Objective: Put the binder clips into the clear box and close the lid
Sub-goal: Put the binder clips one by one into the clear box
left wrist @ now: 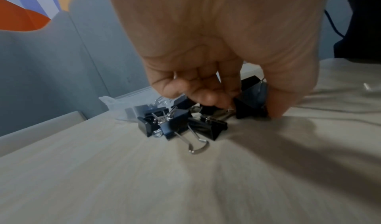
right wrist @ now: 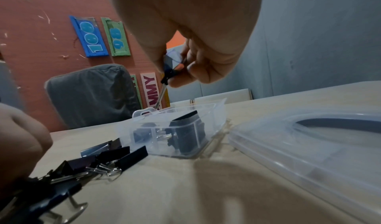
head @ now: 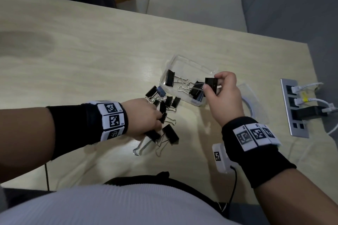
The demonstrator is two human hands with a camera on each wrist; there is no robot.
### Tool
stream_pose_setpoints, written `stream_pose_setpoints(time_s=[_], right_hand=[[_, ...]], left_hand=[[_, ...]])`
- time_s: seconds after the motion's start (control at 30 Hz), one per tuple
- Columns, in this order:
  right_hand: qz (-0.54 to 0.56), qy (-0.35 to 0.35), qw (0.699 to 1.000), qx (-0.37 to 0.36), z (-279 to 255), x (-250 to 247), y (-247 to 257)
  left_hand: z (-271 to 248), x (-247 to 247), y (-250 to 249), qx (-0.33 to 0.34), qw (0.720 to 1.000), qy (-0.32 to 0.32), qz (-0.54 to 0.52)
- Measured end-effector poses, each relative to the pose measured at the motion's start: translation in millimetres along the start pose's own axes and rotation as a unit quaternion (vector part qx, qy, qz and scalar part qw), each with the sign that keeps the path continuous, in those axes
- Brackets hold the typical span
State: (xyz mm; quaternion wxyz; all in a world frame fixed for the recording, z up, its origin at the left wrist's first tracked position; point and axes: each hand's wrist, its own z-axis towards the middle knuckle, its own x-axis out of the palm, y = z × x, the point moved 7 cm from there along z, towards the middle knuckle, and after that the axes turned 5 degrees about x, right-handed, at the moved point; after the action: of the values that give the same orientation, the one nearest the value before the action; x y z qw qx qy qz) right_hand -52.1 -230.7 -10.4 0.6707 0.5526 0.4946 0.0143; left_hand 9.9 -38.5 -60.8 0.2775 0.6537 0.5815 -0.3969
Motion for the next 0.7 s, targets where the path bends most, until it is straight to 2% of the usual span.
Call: stream_pose_setpoints(time_s=[0.13, 0.23, 0.37, 0.57, 0.63, 0.7], right_hand=[[0.013, -0.036, 0.999, 0.000, 1, -8, 0], [0.021, -0.058, 0.998, 0.007, 1, -16, -3], [0.026, -0.058, 0.998, 0.012, 2, -20, -9], [0.031, -0.054, 0.998, 0.008, 0, -20, -11], [0.037, -0.054, 0.998, 0.007, 0, -20, -10], [0.042, -0.049, 0.998, 0.009, 0, -19, -9]], left_hand=[[-3, -5, 8, -0.039, 0.999, -0.002, -0.032], [-8, -22, 31, -0.110, 0.990, -0.035, -0.084], [-15, -55, 68, -0.198, 0.958, -0.123, -0.166], [-4, -86, 102, -0.297, 0.901, -0.241, -0.204], [5, -85, 111, -0.344, 0.884, -0.244, -0.201], [14, -78, 114, -0.365, 0.888, -0.207, -0.188]])
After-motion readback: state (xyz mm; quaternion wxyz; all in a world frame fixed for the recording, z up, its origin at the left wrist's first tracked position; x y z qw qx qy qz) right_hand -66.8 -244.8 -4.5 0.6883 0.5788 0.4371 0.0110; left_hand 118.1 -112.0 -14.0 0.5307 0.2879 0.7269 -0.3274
